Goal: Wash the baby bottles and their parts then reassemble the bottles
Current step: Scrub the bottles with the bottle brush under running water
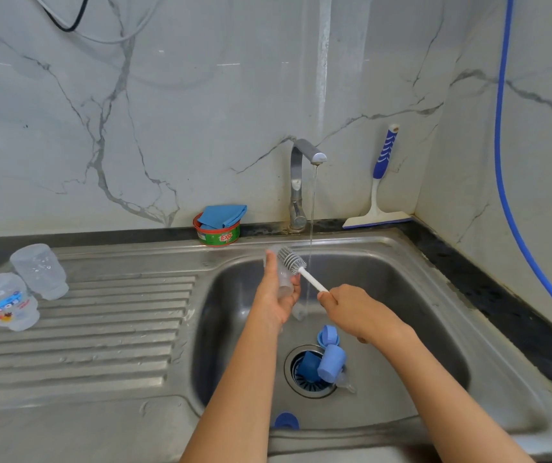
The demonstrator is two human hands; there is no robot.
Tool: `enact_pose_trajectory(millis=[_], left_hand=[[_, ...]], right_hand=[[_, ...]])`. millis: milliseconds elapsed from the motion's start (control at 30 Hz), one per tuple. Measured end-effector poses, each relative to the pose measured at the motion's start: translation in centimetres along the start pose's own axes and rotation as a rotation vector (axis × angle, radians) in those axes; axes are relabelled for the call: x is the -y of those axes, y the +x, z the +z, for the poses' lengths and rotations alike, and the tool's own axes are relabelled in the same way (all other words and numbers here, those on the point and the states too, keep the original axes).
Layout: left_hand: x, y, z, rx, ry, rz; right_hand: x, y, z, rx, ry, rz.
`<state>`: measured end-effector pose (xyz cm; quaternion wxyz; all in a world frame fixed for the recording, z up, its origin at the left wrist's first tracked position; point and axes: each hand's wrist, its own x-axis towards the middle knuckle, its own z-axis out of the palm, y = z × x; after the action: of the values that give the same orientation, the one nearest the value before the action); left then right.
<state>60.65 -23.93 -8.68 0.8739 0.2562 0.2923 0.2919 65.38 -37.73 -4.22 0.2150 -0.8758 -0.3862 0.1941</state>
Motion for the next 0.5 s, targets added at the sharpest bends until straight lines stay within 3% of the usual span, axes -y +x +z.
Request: enact_pose_trajectory(millis=[133,300,500], left_hand=[[0.0,0.2,-0.2,0.004,-0.062,-0.013],[0.6,-0.2,0.3,0.059,0.081,-0.055],[-0.3,0.1,0.2,0.022,-0.007,0.019]], right_hand=[[-0.3,0.2,0.3,-0.058,-0.009,0.020],[-0.7,1.6,1.0,-0.214,0.044,0.049],[0.1,0.2,0.0,-0.036,0.044,-0.002]])
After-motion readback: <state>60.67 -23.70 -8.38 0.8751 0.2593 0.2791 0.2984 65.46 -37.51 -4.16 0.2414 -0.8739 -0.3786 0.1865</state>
